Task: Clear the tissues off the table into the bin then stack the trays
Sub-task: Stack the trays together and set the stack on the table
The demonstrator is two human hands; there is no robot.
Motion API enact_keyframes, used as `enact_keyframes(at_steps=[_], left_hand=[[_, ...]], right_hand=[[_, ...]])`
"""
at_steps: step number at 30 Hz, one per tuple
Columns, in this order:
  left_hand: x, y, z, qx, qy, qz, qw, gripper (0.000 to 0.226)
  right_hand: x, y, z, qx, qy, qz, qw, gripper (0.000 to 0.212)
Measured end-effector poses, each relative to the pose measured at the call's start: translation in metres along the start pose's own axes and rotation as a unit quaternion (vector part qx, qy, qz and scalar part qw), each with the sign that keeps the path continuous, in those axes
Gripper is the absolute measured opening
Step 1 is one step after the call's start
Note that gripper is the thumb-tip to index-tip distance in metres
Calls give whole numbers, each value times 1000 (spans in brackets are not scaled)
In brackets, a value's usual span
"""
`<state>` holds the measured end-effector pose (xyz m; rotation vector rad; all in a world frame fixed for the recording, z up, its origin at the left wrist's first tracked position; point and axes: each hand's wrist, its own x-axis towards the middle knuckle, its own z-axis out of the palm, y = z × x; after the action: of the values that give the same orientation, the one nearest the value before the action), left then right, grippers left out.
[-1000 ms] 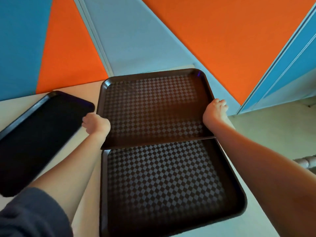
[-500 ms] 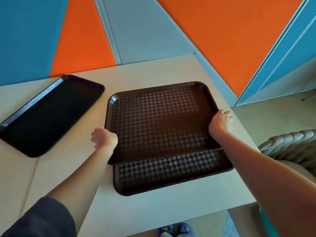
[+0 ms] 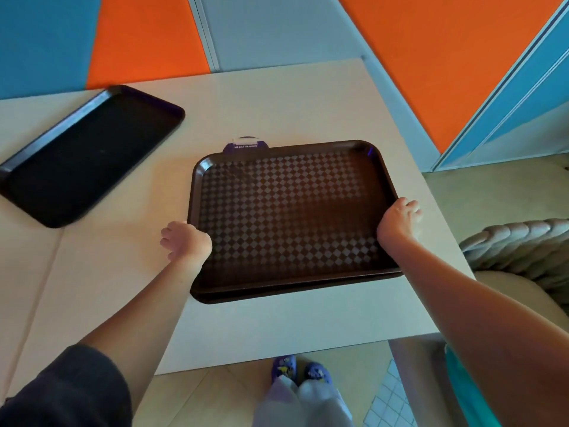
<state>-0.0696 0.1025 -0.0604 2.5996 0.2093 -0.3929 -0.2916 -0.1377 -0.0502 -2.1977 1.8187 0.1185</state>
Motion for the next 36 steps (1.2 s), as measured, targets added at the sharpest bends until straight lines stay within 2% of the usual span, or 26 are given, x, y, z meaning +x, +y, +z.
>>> enact_keyframes(at_steps=[6,13,17,21,26,36], left_hand=[[-14,3,3,57,9,22,998,48],[-14,-2,-2,102,-5,68,992,42],[-11,-9,-7,94,-17,103,990,40],[-9,-12,-12,60,-40,100,992,31],[-7,-10,-27,19,-25,113,993,26],[49,-12,-88,-81,32,112,990,43]], right_hand=[[-7,7,-1,-60,3,-5,998,53],[-6,2,-8,-79,-44,-37,995,56],[-4,0,-11,-84,-65,-35,994,58],[-9,-7,-12,-81,-61,-33,994,67],[-15,-38,-15,-60,-52,-111,991,65],[-50,-171,-20,26,-67,-265,961,49]])
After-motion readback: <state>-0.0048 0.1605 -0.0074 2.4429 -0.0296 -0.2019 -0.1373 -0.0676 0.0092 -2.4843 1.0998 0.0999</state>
